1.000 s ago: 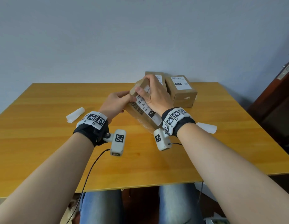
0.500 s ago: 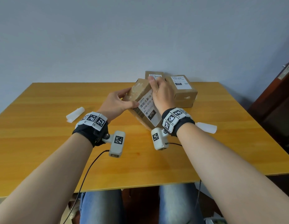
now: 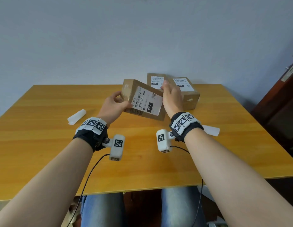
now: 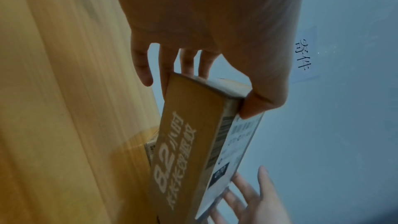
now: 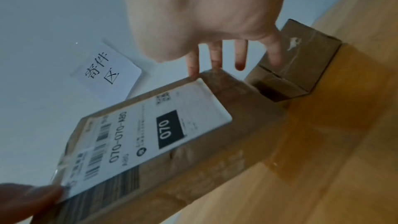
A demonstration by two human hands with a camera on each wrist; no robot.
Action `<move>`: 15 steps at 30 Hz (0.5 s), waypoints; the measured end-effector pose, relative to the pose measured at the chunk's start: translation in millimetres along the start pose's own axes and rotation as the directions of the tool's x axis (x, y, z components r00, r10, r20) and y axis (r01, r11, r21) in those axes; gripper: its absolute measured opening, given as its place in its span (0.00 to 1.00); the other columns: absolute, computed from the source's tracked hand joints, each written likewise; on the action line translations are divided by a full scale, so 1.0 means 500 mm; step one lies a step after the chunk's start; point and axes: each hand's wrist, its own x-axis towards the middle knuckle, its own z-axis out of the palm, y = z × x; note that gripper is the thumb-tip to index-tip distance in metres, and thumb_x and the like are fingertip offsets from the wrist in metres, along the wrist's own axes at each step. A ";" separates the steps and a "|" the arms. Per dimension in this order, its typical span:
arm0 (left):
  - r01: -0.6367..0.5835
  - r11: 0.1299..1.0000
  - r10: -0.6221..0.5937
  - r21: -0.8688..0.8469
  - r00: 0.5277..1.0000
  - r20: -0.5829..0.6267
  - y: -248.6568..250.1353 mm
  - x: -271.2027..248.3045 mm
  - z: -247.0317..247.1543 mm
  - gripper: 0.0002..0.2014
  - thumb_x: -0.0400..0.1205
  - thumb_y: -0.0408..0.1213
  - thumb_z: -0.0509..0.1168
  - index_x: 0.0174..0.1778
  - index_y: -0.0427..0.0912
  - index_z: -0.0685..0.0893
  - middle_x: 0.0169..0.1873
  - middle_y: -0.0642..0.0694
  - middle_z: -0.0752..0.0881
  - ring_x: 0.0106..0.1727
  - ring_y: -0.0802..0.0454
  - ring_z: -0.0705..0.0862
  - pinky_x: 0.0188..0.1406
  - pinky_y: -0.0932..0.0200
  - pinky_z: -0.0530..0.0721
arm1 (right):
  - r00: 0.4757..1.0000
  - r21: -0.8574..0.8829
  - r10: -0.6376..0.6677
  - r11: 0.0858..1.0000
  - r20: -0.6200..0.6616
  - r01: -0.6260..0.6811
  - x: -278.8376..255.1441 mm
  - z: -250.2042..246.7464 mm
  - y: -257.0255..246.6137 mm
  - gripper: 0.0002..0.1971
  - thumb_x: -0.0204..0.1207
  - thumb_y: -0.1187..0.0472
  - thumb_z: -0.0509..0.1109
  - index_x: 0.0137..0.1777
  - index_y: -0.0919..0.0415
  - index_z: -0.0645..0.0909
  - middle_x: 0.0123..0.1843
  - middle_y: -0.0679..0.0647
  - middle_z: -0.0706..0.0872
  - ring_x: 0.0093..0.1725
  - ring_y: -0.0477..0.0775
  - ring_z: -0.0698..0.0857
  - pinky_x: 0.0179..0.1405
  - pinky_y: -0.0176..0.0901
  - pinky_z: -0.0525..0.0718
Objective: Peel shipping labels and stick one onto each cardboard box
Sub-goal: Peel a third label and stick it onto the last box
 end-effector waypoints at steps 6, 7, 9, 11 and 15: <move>0.054 0.999 -0.053 -0.004 0.997 0.053 -0.024 0.001 0.006 0.42 0.84 0.32 0.71 0.87 0.61 0.55 0.54 0.46 0.89 0.51 0.54 0.90 0.38 0.62 0.85 | 0.973 0.060 0.082 0.994 0.214 -0.096 -0.022 0.011 0.025 0.29 0.83 0.27 0.53 0.57 0.50 0.81 0.67 0.57 0.75 0.52 0.47 0.83 0.44 0.40 0.78; 0.053 0.999 -0.054 0.013 0.996 0.077 -0.026 0.000 0.008 0.43 0.83 0.31 0.71 0.86 0.63 0.55 0.55 0.45 0.89 0.51 0.52 0.90 0.36 0.64 0.87 | 0.973 0.050 0.075 0.995 0.218 -0.088 -0.026 0.016 0.033 0.29 0.82 0.26 0.55 0.58 0.50 0.81 0.68 0.56 0.75 0.53 0.47 0.83 0.46 0.40 0.78; 0.079 0.997 -0.079 -0.001 0.995 0.068 -0.031 0.007 0.012 0.44 0.81 0.34 0.76 0.86 0.63 0.57 0.64 0.41 0.85 0.55 0.45 0.91 0.45 0.53 0.93 | 0.977 0.015 0.072 0.997 0.202 -0.076 -0.035 0.027 0.039 0.29 0.77 0.23 0.57 0.58 0.46 0.81 0.67 0.54 0.75 0.62 0.53 0.83 0.57 0.48 0.81; 0.084 0.996 -0.084 0.006 0.996 -0.003 -0.031 0.009 0.019 0.45 0.78 0.41 0.80 0.85 0.57 0.60 0.74 0.42 0.78 0.55 0.45 0.90 0.48 0.46 0.94 | 0.977 -0.022 0.081 0.997 0.198 -0.078 -0.047 0.036 0.037 0.27 0.77 0.24 0.60 0.58 0.45 0.80 0.66 0.51 0.71 0.69 0.55 0.76 0.64 0.52 0.78; 0.005 0.987 0.013 0.163 0.994 -0.106 -0.035 0.013 0.047 0.44 0.74 0.53 0.81 0.81 0.55 0.63 0.70 0.43 0.75 0.56 0.49 0.85 0.51 0.53 0.89 | 0.984 -0.133 0.056 0.991 0.167 -0.033 -0.065 0.056 0.015 0.23 0.82 0.28 0.59 0.54 0.47 0.79 0.70 0.50 0.68 0.73 0.56 0.69 0.65 0.55 0.75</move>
